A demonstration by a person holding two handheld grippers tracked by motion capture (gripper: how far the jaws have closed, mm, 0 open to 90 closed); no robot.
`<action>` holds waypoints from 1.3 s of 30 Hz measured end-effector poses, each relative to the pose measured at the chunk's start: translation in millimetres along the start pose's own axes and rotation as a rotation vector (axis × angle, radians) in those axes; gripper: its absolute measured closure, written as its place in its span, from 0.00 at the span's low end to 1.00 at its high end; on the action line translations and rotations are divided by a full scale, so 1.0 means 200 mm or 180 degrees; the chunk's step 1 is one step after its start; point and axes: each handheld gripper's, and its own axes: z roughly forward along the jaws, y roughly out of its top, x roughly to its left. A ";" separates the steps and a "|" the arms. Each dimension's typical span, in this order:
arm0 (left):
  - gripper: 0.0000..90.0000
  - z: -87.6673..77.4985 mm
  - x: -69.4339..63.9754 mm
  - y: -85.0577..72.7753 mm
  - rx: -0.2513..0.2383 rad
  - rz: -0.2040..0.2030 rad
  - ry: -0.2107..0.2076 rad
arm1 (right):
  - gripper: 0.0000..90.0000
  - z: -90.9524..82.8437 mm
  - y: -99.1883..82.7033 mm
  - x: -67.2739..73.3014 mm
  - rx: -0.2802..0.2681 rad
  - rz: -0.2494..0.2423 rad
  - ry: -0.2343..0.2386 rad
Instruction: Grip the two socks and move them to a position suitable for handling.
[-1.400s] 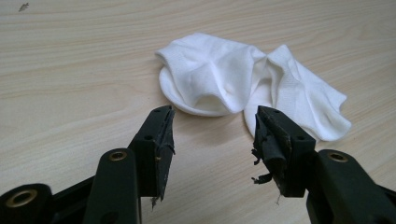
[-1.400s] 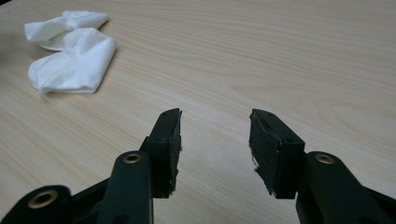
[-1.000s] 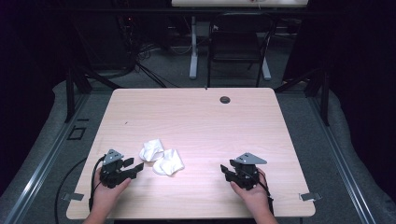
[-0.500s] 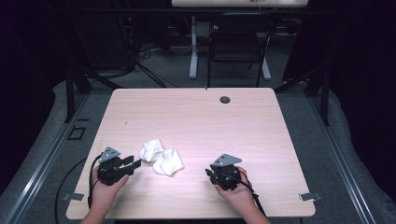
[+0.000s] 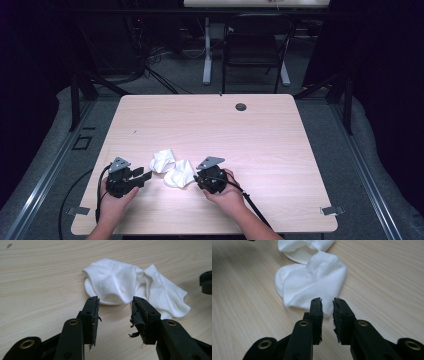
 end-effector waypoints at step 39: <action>0.69 0.07 -0.02 0.14 -0.0005 0.0010 0.0042 | 0.90 0.09 -0.05 0.08 0.0157 -0.0097 -0.0117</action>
